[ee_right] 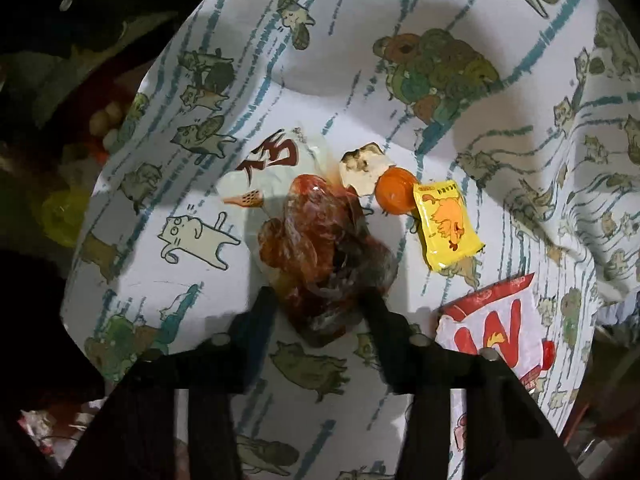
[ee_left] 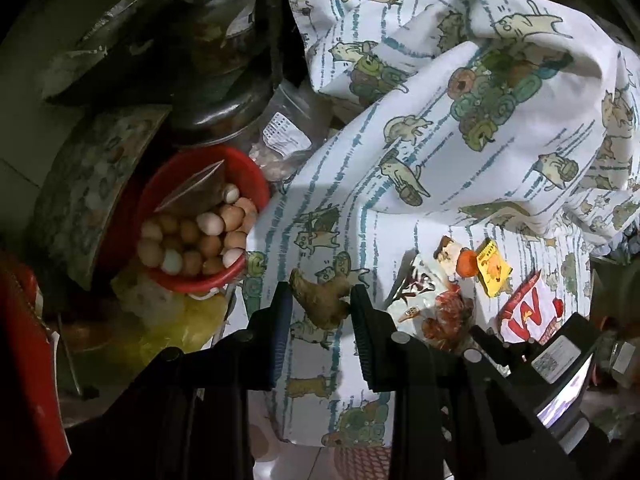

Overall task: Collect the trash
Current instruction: 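Grasp the clear bag of red meat snack with the right tool while the left tool holds the lump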

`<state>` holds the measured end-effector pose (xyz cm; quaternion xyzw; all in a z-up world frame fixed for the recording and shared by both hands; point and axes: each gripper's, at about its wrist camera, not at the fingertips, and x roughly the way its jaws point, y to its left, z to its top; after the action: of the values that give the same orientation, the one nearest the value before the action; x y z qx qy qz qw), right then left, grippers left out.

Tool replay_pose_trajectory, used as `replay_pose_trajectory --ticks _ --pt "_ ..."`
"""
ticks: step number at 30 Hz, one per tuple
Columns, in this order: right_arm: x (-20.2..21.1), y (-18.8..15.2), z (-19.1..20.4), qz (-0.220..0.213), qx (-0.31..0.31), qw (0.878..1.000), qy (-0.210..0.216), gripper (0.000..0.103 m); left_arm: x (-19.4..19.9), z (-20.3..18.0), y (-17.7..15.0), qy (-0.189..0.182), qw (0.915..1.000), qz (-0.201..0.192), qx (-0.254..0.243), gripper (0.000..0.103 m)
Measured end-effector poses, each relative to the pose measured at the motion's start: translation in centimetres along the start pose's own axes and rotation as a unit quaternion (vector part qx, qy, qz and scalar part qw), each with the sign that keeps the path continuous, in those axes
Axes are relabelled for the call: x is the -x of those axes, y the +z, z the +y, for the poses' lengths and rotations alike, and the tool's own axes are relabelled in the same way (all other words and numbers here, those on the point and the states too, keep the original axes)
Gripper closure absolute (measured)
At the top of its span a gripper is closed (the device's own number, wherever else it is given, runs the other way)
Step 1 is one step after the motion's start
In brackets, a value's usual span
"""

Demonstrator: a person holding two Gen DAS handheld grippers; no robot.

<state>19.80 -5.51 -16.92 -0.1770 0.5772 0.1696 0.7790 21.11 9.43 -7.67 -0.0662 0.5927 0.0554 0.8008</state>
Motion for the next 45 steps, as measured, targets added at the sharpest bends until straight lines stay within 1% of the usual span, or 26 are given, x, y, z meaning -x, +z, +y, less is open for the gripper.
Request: replay_pose_trajectory --ticks 1,2,5,9,12,13,14,15,16,17,18,19,22,24,25,28,29,31,33,34,35,36,37,38,42,45 --pt "0.2 -0.1 -0.2 -0.001 -0.001 1.000 -0.002 0.085 0.0 0.0 0.0 -0.001 1.0000 0.001 0.000 0.074" --pt "0.4 -0.3 -0.4 0.000 -0.006 1.000 0.003 0.095 0.0 0.0 0.0 -0.001 1.0000 0.001 0.000 0.074" --pt "1.1 -0.5 -2.2 -0.005 -0.039 0.999 0.029 0.099 -0.1 -0.1 0.0 0.003 1.0000 0.001 -0.001 0.074" --pt "2.8 -0.9 -5.3 -0.027 -0.085 0.993 0.075 0.100 0.0 -0.4 -0.2 -0.003 1.0000 0.002 -0.001 0.074" --pt "4.0 -1.2 -6.4 -0.051 -0.104 0.990 0.082 0.099 0.4 -0.6 -0.3 -0.002 1.0000 -0.003 -0.004 0.074" --pt "4.1 -1.1 -6.6 -0.050 -0.109 0.989 0.088 0.094 0.6 -0.5 -0.4 -0.002 1.0000 -0.005 -0.004 0.074" --pt "4.1 -0.9 -6.9 -0.045 -0.119 0.986 0.104 0.079 0.8 -0.5 -0.4 0.000 1.0000 -0.008 -0.004 0.074" --pt "4.0 -0.8 -6.7 -0.045 -0.131 0.984 0.115 0.068 0.9 -0.4 -0.3 0.002 0.9999 -0.011 -0.004 0.074" --pt "3.9 -0.6 -6.2 -0.050 -0.144 0.981 0.120 0.038 0.9 -0.3 -0.3 0.004 0.9999 -0.012 -0.003 0.074" --pt "3.9 -0.4 -5.8 -0.059 -0.157 0.978 0.121 0.021 0.9 -0.2 -0.2 0.005 0.9999 -0.011 -0.001 0.074" --pt "3.9 -0.2 -5.9 -0.069 -0.175 0.975 0.121 0.019 0.7 0.0 -0.1 0.005 0.9999 -0.009 0.002 0.074" --pt "3.7 0.2 -5.9 -0.066 -0.188 0.972 0.124 0.019 0.6 0.3 0.0 0.005 0.9999 -0.007 0.006 0.074" --pt "2.3 1.6 -5.7 -0.044 -0.221 0.966 0.123 0.019 0.3 0.7 0.1 0.002 0.9999 -0.002 0.011 0.074" --pt "1.4 2.2 -5.4 -0.040 -0.245 0.965 0.083 0.019 0.2 0.8 0.2 0.001 1.0000 0.000 0.010 0.074" --pt "0.7 2.5 -5.3 -0.036 -0.254 0.964 0.073 0.018 0.2 0.8 0.3 0.000 1.0000 0.000 0.008 0.074" --pt "-2.2 3.0 -5.1 0.007 -0.283 0.954 0.100 0.018 0.3 1.0 0.3 -0.007 0.9999 0.003 0.012 0.074" --pt "-2.3 3.0 -4.9 0.000 -0.290 0.952 0.102 0.015 0.3 1.1 0.4 -0.008 0.9999 0.003 0.014 0.074" --pt "-2.1 3.3 -4.3 -0.007 -0.279 0.957 0.082 0.015 0.3 1.3 0.5 -0.010 0.9998 0.004 0.017 0.074" --pt "-2.3 3.7 -3.5 0.003 -0.252 0.964 0.080 0.021 0.2 1.4 0.5 -0.011 0.9997 0.007 0.018 0.074" --pt "-2.1 3.7 -3.2 -0.005 -0.244 0.967 0.070 0.028 0.2 1.4 0.5 -0.011 0.9998 0.007 0.018 0.074" --pt "-1.9 3.7 -3.1 -0.008 -0.240 0.968 0.071 0.031 0.1 1.4 0.4 -0.009 0.9998 0.008 0.017 0.074" --pt "-1.7 3.7 -3.2 -0.011 -0.241 0.967 0.081 0.036 0.1 1.4 0.4 -0.008 0.9998 0.008 0.017 0.074" --pt "-1.5 3.6 -3.3 -0.014 -0.243 0.966 0.091 0.047 0.1 1.4 0.3 -0.008 0.9998 0.008 0.016 0.074" --pt "-1.1 3.4 -3.7 -0.016 -0.250 0.962 0.107 0.052 0.2 1.4 0.3 -0.008 0.9998 0.007 0.016 0.074" --pt "0.2 3.0 -4.5 -0.027 -0.243 0.966 0.089 0.056 0.7 1.3 0.1 -0.005 0.9999 0.000 0.013 0.074" --pt "1.8 2.1 -5.6 -0.044 -0.250 0.963 0.094 0.057 1.0 1.0 0.0 -0.001 0.9999 -0.005 0.009 0.074"
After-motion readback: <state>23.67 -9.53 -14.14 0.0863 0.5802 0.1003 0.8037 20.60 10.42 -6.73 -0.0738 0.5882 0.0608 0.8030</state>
